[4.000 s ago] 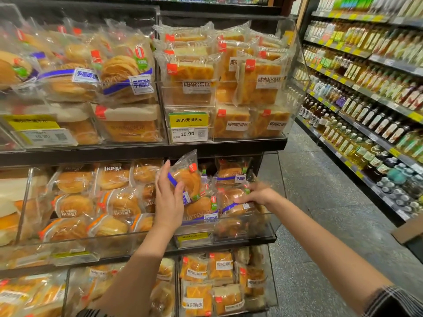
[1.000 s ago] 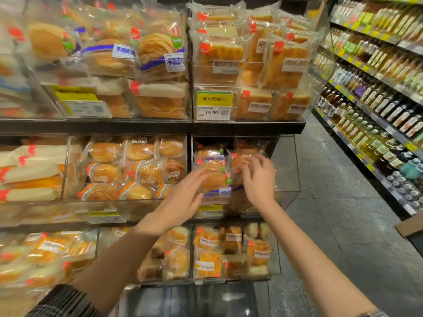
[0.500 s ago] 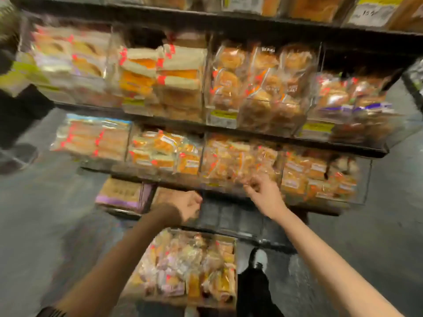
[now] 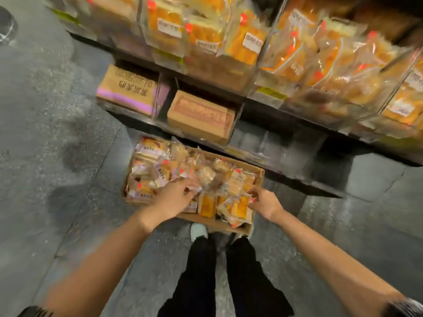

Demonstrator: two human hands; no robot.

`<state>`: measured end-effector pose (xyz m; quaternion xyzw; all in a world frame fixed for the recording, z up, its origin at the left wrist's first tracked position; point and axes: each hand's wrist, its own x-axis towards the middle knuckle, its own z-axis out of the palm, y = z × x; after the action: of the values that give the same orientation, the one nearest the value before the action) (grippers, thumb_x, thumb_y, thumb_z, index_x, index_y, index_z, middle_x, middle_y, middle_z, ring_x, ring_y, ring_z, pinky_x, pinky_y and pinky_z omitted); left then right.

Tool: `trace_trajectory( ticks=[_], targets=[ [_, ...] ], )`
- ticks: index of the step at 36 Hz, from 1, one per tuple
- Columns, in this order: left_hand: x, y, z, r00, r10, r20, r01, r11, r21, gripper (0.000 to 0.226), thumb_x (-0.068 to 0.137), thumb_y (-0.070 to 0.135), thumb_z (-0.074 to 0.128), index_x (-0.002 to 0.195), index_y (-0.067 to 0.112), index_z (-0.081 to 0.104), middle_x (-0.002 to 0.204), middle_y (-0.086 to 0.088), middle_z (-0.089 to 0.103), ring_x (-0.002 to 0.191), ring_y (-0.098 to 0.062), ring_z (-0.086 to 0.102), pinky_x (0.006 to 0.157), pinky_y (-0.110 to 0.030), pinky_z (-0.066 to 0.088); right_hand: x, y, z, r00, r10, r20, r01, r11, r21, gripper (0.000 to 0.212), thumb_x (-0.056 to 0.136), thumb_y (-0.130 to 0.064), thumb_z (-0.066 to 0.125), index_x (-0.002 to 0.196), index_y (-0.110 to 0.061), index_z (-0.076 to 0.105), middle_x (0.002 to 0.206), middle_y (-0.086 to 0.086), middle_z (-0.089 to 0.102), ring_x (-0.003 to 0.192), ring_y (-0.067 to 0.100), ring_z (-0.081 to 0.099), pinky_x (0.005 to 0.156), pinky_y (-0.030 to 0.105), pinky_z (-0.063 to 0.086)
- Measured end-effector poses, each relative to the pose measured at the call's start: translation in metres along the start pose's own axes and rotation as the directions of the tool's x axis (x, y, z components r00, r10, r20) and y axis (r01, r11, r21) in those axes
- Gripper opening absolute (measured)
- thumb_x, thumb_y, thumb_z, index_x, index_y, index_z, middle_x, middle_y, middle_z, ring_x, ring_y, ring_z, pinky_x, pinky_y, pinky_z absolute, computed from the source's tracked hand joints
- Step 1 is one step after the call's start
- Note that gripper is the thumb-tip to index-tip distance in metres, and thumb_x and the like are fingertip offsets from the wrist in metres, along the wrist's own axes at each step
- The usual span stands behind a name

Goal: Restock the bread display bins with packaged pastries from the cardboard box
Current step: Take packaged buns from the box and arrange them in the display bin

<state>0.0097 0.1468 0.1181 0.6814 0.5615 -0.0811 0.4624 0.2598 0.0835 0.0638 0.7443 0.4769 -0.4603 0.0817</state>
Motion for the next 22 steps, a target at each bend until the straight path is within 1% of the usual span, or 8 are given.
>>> trace_trajectory(
  ticks=[2,5,8,12,15,17,20,22],
  targets=[
    [0.018,-0.019,0.018,1.000,-0.013,0.003,0.013,1.000,-0.028,0.027,0.100,0.023,0.046,0.123,0.020,0.060,0.121,-0.002,0.062,0.097,-0.018,0.059,0.072,-0.023,0.039,0.025,0.010,0.020,0.999,0.034,0.030,-0.033,0.999,-0.020,0.043,0.091,-0.019,0.061,0.131,-0.010,0.050,0.127,0.010,0.059,0.115,0.027,0.058,0.091,0.035,0.047],
    [0.043,-0.046,0.043,0.999,-0.023,0.037,0.024,0.999,-0.027,0.028,0.100,0.020,0.044,0.122,0.018,0.060,0.124,-0.002,0.060,0.103,-0.019,0.058,0.086,-0.029,0.045,0.062,0.020,0.046,0.995,0.082,0.054,-0.081,0.996,-0.025,0.054,0.089,-0.018,0.063,0.138,-0.010,0.041,0.131,0.012,0.056,0.118,0.030,0.055,0.092,0.035,0.045],
    [0.063,-0.071,0.067,0.995,-0.035,0.093,0.037,0.999,-0.018,0.030,0.101,0.025,0.042,0.126,0.020,0.057,0.127,-0.002,0.057,0.114,-0.022,0.053,0.086,-0.026,0.039,0.096,0.026,0.071,0.996,0.093,0.009,-0.094,0.995,0.042,0.066,0.086,-0.026,0.069,0.142,-0.013,0.035,0.131,0.009,0.055,0.119,0.031,0.054,0.094,0.036,0.044],
    [0.094,-0.105,0.097,0.995,-0.035,0.089,0.038,0.999,-0.036,0.027,0.099,0.024,0.048,0.123,0.022,0.059,0.122,-0.004,0.059,0.115,-0.023,0.051,0.103,-0.040,0.036,0.146,0.034,0.102,0.994,0.108,-0.013,-0.108,0.994,-0.007,0.076,0.083,-0.033,0.072,0.145,-0.015,0.031,0.132,0.010,0.054,0.120,0.031,0.053,0.095,0.037,0.044],
    [0.118,-0.126,0.117,0.993,-0.043,0.105,0.051,0.996,-0.072,0.026,0.096,0.019,0.051,0.119,0.022,0.062,0.115,-0.001,0.063,0.110,-0.020,0.056,0.097,-0.037,0.042,0.181,0.039,0.119,0.994,0.107,0.024,-0.101,0.979,-0.175,0.065,0.088,-0.035,0.066,0.142,-0.014,0.038,0.142,0.011,0.046,0.131,0.029,0.041,0.105,0.034,0.034],
    [0.132,-0.139,0.129,0.994,-0.055,0.099,0.065,0.992,-0.105,0.025,0.095,0.017,0.051,0.116,0.024,0.064,0.110,0.004,0.064,0.105,-0.014,0.058,0.096,-0.034,0.043,0.204,0.043,0.131,0.992,0.129,0.010,-0.123,0.961,-0.247,0.071,0.086,-0.041,0.067,0.143,-0.013,0.036,0.146,0.012,0.038,0.135,0.029,0.034,0.106,0.034,0.032],
    [0.146,-0.152,0.141,0.995,-0.064,0.075,0.077,0.982,-0.175,0.024,0.096,0.012,0.049,0.114,0.018,0.065,0.104,0.008,0.062,0.097,-0.006,0.055,0.075,-0.011,0.038,0.234,0.052,0.159,0.993,0.108,-0.054,-0.119,0.951,-0.286,0.080,0.082,-0.042,0.071,0.144,-0.014,0.027,0.147,0.017,0.027,0.136,0.034,0.027,0.108,0.042,0.030],
    [0.150,-0.161,0.145,0.996,-0.071,0.046,0.079,0.974,-0.211,0.025,0.096,0.009,0.048,0.114,0.016,0.065,0.103,0.007,0.060,0.097,-0.008,0.054,0.069,-0.011,0.034,0.245,0.058,0.174,0.991,0.075,-0.112,-0.113,0.914,-0.391,0.077,0.082,-0.037,0.071,0.141,-0.015,0.026,0.143,0.018,0.030,0.132,0.034,0.029,0.106,0.043,0.029]
  ],
)
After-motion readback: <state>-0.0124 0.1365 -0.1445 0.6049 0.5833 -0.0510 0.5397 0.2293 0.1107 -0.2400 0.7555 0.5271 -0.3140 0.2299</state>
